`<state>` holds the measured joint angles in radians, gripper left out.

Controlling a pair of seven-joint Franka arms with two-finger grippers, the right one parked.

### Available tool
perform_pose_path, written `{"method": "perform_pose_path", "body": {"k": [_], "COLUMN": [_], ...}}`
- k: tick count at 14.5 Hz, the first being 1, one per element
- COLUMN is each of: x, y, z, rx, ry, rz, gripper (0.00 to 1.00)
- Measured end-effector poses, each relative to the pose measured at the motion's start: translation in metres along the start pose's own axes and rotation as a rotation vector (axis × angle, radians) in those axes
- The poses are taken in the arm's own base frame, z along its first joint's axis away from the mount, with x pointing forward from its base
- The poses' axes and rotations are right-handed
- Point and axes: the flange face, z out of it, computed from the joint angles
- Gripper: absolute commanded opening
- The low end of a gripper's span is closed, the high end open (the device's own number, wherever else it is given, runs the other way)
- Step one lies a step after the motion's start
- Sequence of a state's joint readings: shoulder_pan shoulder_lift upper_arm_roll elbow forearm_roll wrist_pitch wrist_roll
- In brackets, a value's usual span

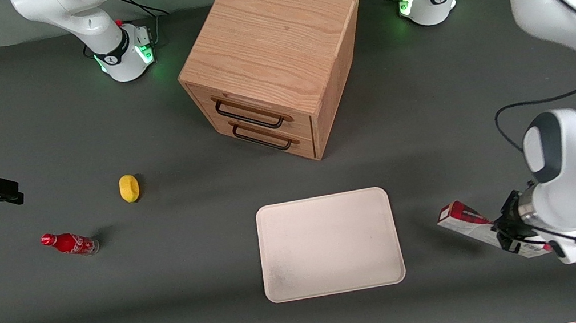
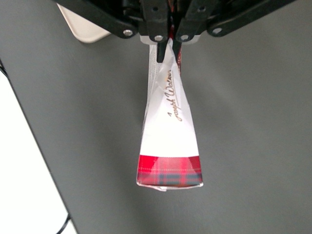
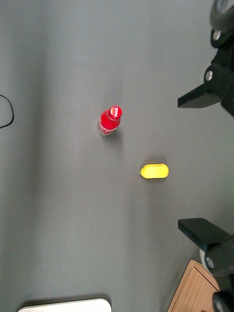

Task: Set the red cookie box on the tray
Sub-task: 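Lift the cookie box and carry it over the tray's edge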

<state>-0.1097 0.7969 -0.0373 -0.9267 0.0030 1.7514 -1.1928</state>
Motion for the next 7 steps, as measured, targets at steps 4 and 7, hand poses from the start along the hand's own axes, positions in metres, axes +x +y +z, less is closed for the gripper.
{"method": "perform_pose_path", "body": {"k": [4, 7], "x": [-0.017, -0.027], "y": [-0.026, -0.044], "z": [-0.111, -0.158], "rx": [-0.025, -0.035], "ry": [0.010, 0.016], "rz": [0.044, 0.097], "gripper": [0.00, 0.00]}}
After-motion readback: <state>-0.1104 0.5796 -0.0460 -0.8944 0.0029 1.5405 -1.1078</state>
